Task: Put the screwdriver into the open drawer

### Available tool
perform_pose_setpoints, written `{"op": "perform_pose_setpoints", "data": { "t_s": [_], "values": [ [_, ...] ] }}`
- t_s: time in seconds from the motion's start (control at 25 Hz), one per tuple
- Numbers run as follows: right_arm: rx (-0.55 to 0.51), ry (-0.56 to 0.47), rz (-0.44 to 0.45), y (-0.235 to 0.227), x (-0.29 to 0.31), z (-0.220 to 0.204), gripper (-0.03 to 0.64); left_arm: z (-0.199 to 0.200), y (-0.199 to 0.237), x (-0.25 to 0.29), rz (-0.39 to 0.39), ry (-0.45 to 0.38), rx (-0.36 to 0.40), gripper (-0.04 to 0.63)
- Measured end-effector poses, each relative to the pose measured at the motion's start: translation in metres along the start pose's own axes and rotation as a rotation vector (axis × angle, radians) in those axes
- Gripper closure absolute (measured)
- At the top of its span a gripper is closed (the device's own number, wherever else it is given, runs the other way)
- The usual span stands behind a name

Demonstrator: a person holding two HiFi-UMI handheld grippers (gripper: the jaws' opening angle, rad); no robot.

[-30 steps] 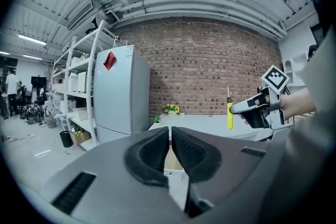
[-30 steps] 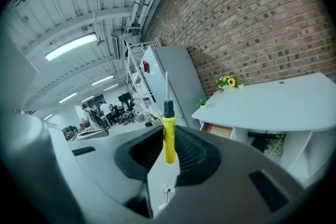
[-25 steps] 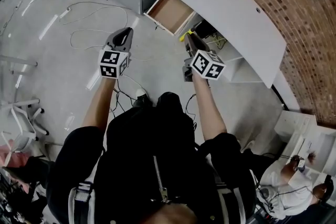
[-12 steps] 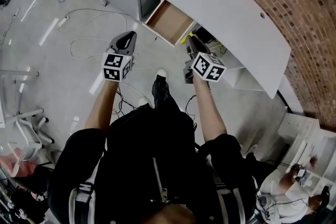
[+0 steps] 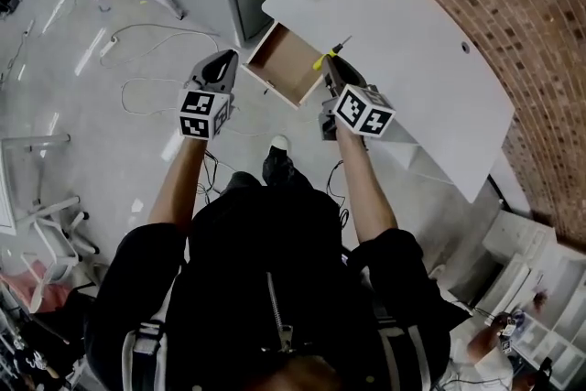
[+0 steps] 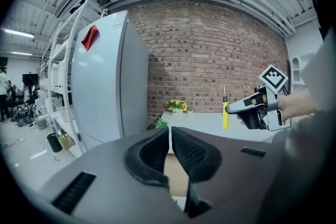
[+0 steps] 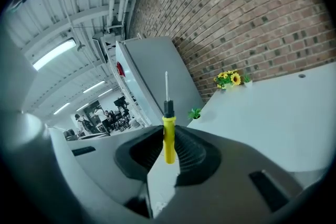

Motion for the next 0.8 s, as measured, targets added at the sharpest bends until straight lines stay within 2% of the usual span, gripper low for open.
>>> {"op": "perform_pose_setpoints", "data": {
  "t_s": [0.4,0.8],
  "values": [
    [0.039,0.099,0.040,-0.022,0.061,-0.009,0.541,-0.016,0.018,0.036,0.045,0.061,-0.041,0.560],
    [0.047,0.265,0.012,-0.025,0.114,-0.076,0.541,-0.066,0.056,0.056,0.040,0.116,-0.096,0.560]
  ]
}}
Point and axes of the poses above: the fingertips, and each gripper's own axes: x forward along the fingers, y to its left, z out of its top, the point moved 2 cm from there along -x, backward along the fingers, and after that the axes turned 5 degrees about y, right-handed, at the moved point
